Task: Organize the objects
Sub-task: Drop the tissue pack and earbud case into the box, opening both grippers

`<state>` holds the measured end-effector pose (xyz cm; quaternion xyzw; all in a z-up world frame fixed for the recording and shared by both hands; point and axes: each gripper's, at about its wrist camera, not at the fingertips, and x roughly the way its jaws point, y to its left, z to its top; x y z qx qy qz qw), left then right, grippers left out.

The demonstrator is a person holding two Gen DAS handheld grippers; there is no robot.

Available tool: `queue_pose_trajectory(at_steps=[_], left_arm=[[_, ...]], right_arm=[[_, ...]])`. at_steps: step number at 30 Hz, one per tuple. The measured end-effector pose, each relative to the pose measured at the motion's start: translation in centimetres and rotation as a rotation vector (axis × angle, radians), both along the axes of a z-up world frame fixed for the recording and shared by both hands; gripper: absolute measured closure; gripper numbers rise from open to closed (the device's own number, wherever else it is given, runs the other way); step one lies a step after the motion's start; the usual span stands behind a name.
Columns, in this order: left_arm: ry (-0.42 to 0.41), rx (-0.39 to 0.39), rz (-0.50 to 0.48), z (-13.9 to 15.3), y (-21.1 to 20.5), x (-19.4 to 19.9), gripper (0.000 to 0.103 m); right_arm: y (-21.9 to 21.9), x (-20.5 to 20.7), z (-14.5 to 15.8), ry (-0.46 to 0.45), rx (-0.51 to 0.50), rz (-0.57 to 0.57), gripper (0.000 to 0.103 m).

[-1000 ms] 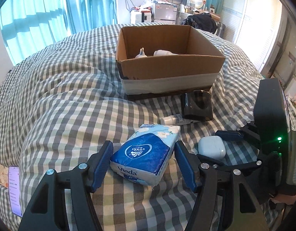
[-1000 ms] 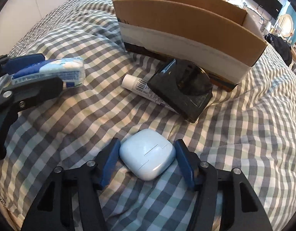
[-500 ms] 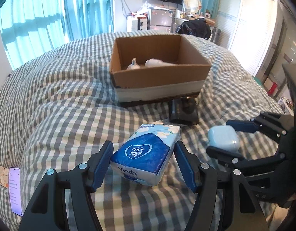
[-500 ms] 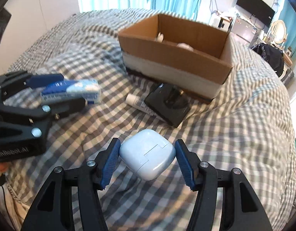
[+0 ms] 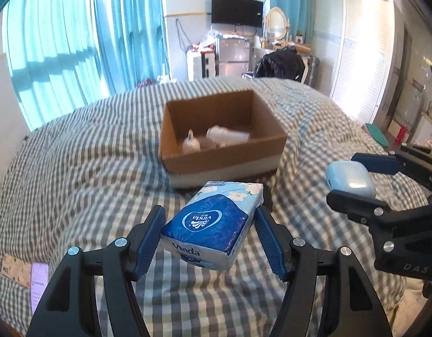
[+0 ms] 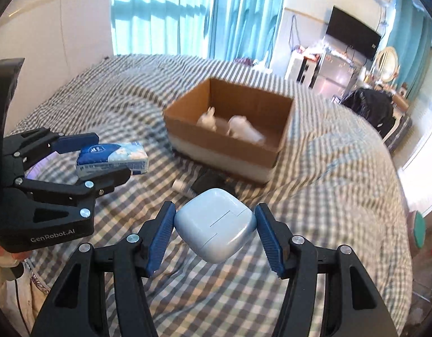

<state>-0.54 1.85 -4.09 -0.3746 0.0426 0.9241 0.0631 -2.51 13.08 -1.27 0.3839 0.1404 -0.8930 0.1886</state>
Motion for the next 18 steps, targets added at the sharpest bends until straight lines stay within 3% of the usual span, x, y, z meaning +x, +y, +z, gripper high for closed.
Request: queue_pose_trajectory(at_steps=[5,8,12,18], left_arm=[[0.035,0.023,-0.023,2.8,0.0,-1.6,0.036],[0.058,0.034,-0.029,4.3,0.0,-2.7,0.036],[0.085,0.043,-0.044,6.0,-0.1,-5.3,0.036],[0.108,0.032,-0.018,7.0,-1.1,-10.4,0.036]], right_arm=[[0.6,-1.0,3.2,0.067,-0.013,-0.004,0.044],[1.2,-2.4,5.0,0.075,-0.082,0.004,0.044],[1.1,-4.6,7.2,0.138,-0.08,0.003,0.044],[1.2,-9.4,8.9,0.159,-0.119,0.003,0.044]])
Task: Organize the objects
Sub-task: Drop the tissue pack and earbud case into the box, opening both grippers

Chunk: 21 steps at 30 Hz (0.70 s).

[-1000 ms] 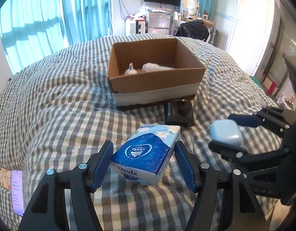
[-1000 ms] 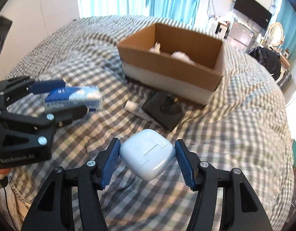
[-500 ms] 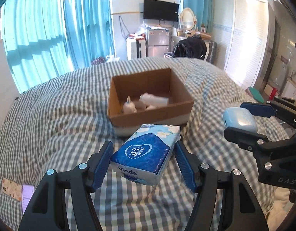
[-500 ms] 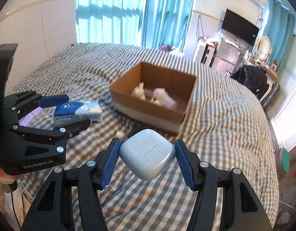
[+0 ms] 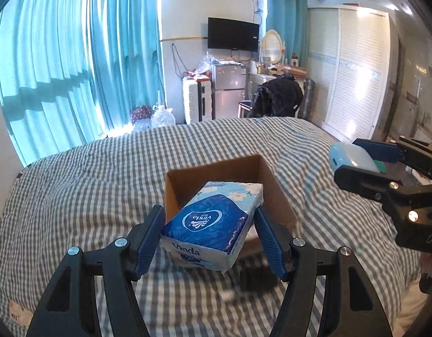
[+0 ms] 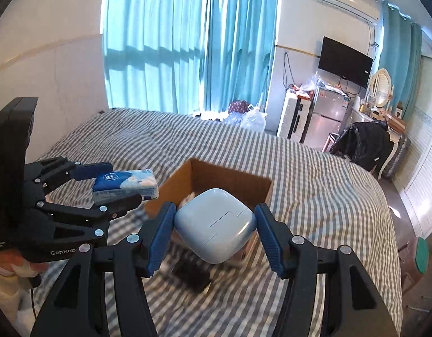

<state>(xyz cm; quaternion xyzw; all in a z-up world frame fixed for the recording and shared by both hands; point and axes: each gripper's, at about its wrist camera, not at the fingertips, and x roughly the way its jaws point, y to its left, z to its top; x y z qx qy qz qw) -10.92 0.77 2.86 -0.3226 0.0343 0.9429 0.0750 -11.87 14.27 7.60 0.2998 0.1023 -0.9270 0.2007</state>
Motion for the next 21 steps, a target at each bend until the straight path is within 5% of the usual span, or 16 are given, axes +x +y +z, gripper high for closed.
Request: queue_pose_trajectory(at_steps=[11,21], left_arm=[[-0.064,0.02,0.009,-1.4,-0.6,-9.2,0.036],[-0.154,-0.052,-0.026,-8.9,1.2,-16.0,0.036]], right_arm=[[-2.9,-10.2,-0.7,-0.038,0.022,-0.015,0.044],[-4.4,-17.9,-7.5,-0.159,0.052,-0.034,0.044]])
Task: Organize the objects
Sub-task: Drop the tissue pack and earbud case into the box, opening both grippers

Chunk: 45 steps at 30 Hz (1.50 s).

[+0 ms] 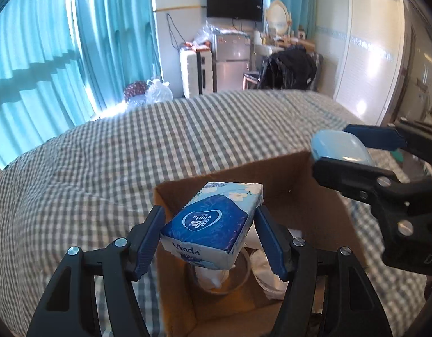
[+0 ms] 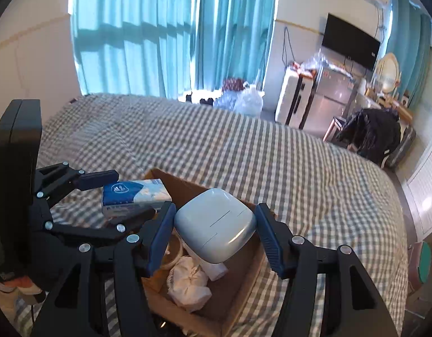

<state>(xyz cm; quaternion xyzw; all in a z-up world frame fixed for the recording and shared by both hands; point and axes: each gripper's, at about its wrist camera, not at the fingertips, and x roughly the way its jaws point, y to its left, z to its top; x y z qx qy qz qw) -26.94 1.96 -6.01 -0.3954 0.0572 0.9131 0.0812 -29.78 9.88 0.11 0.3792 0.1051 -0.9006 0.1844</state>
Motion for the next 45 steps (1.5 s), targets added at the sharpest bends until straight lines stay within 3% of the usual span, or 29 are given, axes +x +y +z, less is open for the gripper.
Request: queue_pose_trajectory(at_steps=[7,12,14,16,23,31,35,40,43,45], left_arm=[[-0.083,0.013,-0.018,-4.9,1.0,-2.5,0.036],[-0.091,0.025,-0.032,-6.1,1.3,-2.3,0.033],[-0.076,0.039,-0.034,-5.5,1.4,-2.1,0.015],[-0.044,0.052,-0.024,-4.3,1.1,-1.3,0.01],[0.006,0.073,-0.003,1.1,-0.6,2.9,0.009],[0.152,0.053,0.049,9.9,-3.2,9.5,0.001],[0.18,0.042,0.063,11.6,-4.2,13.1,0.0],[0.139,0.065,0.099,9.6,-4.9,16.8,0.0],[0.097,0.078,0.152,6.5,-5.5,18.5,0.0],[0.084,0.047,0.197,4.0,-5.4,19.1,0.0]], right_arm=[[0.6,-3.4,-5.4,-0.086,0.007,-0.019,0.044],[0.8,-3.5,-6.4,-0.088,-0.039,-0.02,0.044],[1.3,-3.3,-6.1,-0.089,-0.059,-0.03,0.042],[1.7,-2.7,-4.9,-0.06,-0.085,-0.036,0.026],[4.1,1.9,2.8,0.062,-0.107,-0.061,0.017],[4.9,11.0,11.5,0.195,-0.072,-0.048,0.008],[5.0,15.5,13.3,0.233,-0.058,-0.018,0.004],[5.0,19.2,11.3,0.213,-0.049,-0.014,0.002],[4.9,20.3,7.9,0.164,-0.055,0.001,0.002],[4.6,20.3,5.1,0.136,-0.052,0.004,0.002]])
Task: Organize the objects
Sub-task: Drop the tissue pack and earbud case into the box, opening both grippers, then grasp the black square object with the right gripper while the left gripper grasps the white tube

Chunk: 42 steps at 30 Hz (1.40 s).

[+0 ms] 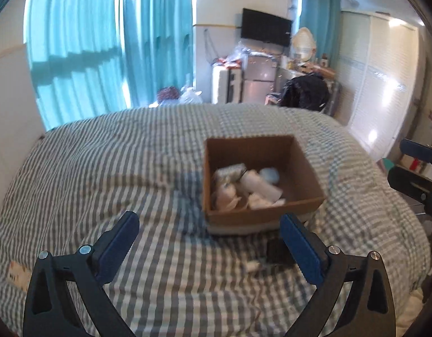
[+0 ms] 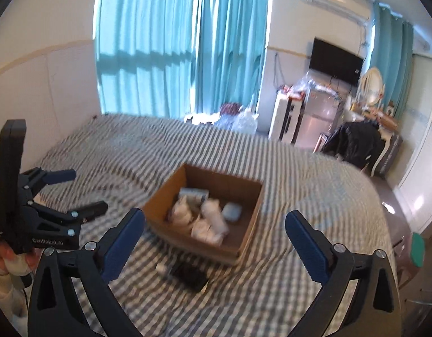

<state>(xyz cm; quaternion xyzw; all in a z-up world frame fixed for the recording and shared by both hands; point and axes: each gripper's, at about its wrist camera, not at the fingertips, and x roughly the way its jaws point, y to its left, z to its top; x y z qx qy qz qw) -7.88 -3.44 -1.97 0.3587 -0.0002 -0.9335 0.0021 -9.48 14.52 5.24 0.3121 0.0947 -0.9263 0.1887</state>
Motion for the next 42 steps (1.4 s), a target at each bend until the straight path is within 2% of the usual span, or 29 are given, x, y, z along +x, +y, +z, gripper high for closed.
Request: queue_pose_trajectory(at_steps=[3,7,10,13,15,21,22,23,24,27,33,39,42], left_arm=[[-0.015,-0.011,0.024,-3.2,0.2,0.5,0.0],[-0.085,-0.006,0.054,-6.8,0.3,-0.6,0.0],[-0.114,-0.038,0.071,-8.5,0.4,-1.3,0.0],[-0.137,-0.049,0.091,-9.6,0.4,-1.9,0.0],[-0.161,-0.045,0.095,-10.3,0.3,-2.4,0.0],[-0.205,-0.046,0.099,-11.5,0.4,-3.2,0.0],[-0.207,-0.045,0.099,-11.6,0.4,-3.3,0.0],[-0.207,-0.047,0.1,-11.7,0.4,-3.3,0.0],[-0.208,-0.053,0.1,-11.7,0.5,-3.3,0.0],[-0.212,-0.068,0.091,-11.8,0.8,-3.2,0.0],[-0.238,-0.103,0.069,-12.3,2.4,-3.4,0.0],[-0.252,-0.107,-0.057,-13.7,6.3,-4.3,0.0],[-0.281,-0.14,-0.137,-15.0,8.4,-5.6,0.0]], right_arm=[[-0.6,-0.5,-4.6,-0.054,0.001,0.019,0.002],[-2.7,-2.1,-12.1,-0.13,0.092,0.066,0.002],[-4.2,-3.4,-16.5,-0.209,0.154,0.086,0.002],[-4.6,-5.1,-19.6,-0.315,0.12,0.088,0.003],[-4.5,-6.1,-20.6,-0.353,0.1,0.071,0.003],[-5.1,-7.7,-22.5,-0.44,0.11,0.067,0.003],[-5.2,-7.7,-22.8,-0.447,0.119,0.076,0.012],[-5.2,-7.6,-22.9,-0.451,0.123,0.077,0.017],[-5.1,-7.5,-22.8,-0.443,0.125,0.072,0.017],[-4.2,-7.0,-21.8,-0.412,0.105,0.054,0.017],[-0.9,-6.1,-17.8,-0.35,0.066,-0.003,0.017],[2.0,-5.4,-15.1,-0.307,0.103,-0.023,0.017],[3.3,-5.3,-14.5,-0.296,0.095,-0.041,0.017]])
